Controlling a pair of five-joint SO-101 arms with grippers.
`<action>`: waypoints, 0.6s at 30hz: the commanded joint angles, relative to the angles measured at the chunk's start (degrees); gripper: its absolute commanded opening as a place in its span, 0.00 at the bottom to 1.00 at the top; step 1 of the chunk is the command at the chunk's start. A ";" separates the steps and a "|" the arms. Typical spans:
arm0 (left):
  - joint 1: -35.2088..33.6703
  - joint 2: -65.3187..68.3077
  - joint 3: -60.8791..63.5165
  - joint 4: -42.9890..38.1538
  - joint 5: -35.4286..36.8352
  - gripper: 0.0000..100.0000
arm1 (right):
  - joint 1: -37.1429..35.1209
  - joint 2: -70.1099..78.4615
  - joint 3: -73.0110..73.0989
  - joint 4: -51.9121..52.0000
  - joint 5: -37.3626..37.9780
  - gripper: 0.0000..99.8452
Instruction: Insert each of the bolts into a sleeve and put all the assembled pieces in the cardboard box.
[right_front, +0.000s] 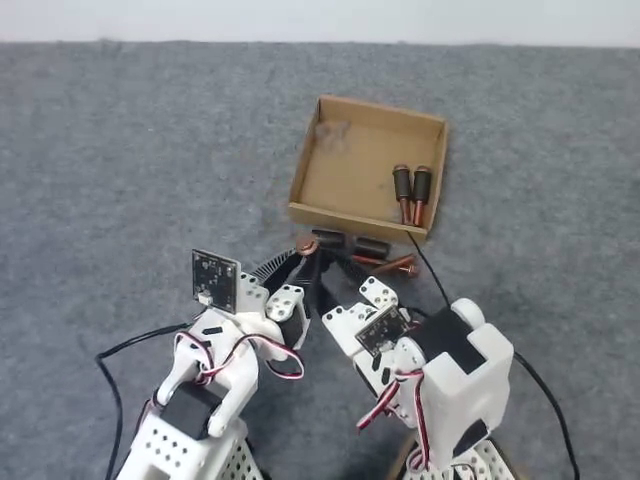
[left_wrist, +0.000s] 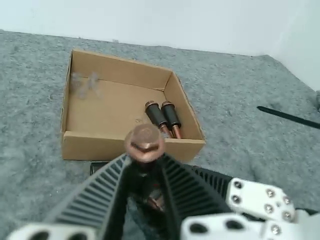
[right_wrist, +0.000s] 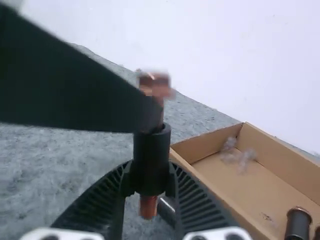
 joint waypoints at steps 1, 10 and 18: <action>-0.62 -1.23 -0.57 -1.41 2.99 0.12 | 1.10 -0.57 -0.88 -1.89 0.35 0.01; -0.44 -1.32 -0.57 -1.41 2.99 0.11 | 1.10 -0.57 -0.88 -1.89 0.35 0.01; -0.88 -1.49 -1.63 -1.58 3.16 0.11 | 1.19 -0.57 -0.97 -1.89 0.26 0.01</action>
